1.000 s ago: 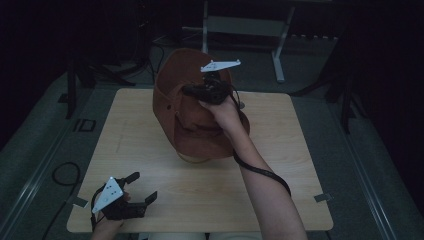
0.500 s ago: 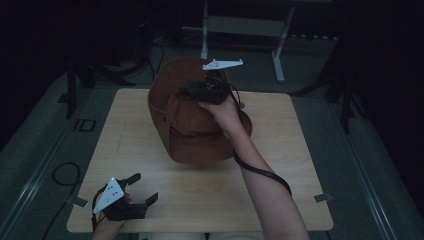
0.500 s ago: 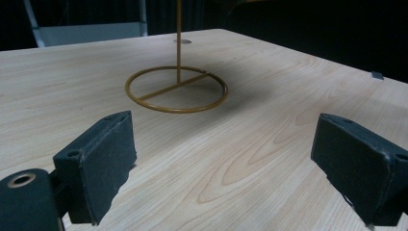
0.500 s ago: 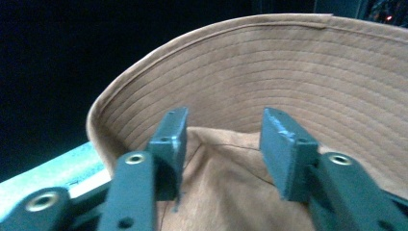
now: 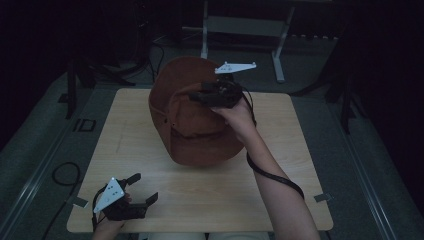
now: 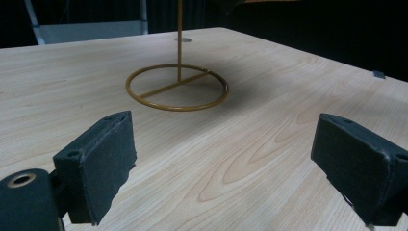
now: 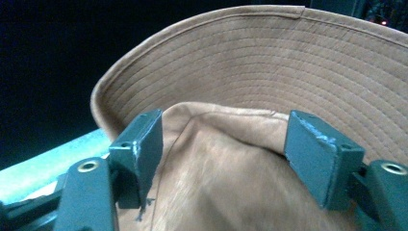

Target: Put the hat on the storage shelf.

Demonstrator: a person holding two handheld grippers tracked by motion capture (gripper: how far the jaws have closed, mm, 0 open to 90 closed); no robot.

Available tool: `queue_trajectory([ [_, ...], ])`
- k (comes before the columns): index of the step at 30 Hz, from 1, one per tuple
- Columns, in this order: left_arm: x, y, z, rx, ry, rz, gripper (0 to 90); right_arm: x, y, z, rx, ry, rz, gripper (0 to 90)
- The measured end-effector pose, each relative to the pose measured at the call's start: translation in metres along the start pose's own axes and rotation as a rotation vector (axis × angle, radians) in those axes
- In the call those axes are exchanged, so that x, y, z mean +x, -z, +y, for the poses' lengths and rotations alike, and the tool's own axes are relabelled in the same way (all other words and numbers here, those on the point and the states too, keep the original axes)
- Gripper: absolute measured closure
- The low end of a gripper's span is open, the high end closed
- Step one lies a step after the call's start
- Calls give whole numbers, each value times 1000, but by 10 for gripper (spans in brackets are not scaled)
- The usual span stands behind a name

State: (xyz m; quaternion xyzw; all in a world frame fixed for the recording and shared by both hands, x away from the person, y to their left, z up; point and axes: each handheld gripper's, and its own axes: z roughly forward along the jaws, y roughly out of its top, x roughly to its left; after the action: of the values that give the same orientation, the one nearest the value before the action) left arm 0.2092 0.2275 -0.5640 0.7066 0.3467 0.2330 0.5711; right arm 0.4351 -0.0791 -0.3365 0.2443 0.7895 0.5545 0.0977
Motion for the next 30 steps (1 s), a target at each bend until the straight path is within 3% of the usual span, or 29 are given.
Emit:
queue_trajectory([
  [2, 0, 0, 0, 5, -1, -2, 91, -1, 6, -3, -5, 1, 22, 193],
  [5, -1, -2, -1, 6, -4, -2, 91, -2, 14, -7, -12, 2, 27, 180],
  [8, -1, -2, 0, 8, -4, -4, 91, -2, 19, -13, 11, 30, 1, 156],
  [13, -2, -2, -1, 11, -2, -2, 91, -2, 32, -26, 5, 76, 12, 143],
  [30, -3, -2, -3, 13, -2, 6, 91, -13, 87, -70, -23, 54, -52, 142],
])
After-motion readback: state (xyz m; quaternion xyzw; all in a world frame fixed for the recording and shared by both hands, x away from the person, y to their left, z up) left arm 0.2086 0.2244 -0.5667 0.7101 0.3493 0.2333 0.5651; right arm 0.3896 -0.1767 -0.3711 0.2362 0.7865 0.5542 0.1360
